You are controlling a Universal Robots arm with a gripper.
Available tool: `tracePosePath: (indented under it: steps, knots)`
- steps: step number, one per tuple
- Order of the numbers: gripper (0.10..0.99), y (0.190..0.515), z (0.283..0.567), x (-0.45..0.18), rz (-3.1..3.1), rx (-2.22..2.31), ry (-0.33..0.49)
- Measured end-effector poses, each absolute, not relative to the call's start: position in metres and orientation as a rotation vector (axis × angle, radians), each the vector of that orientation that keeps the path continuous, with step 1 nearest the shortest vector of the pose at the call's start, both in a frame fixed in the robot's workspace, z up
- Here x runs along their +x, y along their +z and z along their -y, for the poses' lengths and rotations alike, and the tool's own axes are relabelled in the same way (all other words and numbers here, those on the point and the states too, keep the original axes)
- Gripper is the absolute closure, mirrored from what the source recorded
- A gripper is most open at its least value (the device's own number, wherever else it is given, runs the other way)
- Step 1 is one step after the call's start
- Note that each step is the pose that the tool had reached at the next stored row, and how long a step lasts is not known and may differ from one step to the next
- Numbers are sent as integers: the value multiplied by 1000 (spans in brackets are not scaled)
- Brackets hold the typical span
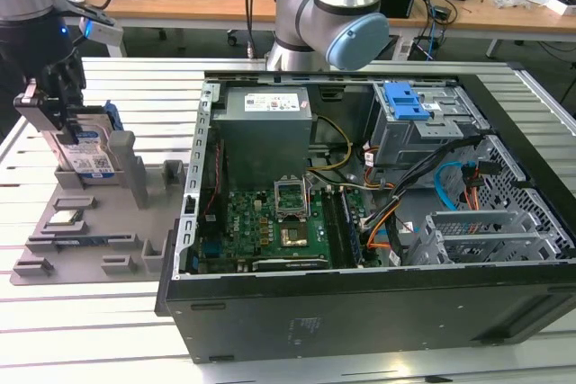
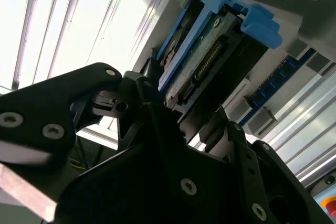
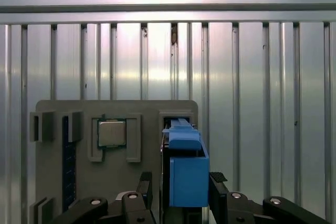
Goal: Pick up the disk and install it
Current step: 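Pick up the disk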
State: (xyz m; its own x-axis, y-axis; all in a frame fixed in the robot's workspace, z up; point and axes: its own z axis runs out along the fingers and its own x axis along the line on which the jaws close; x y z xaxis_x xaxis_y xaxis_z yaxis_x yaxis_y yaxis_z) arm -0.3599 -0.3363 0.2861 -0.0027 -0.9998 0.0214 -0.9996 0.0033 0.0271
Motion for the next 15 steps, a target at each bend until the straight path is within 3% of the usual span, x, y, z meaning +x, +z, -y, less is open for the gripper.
tracePosePath:
  steps: [12,13,15]
  knots:
    - [545,283,336,-360,2206,2200,-21]
    - [561,282,336,-360,2206,2201,-20]
    - [690,282,336,-360,2206,2201,-21]
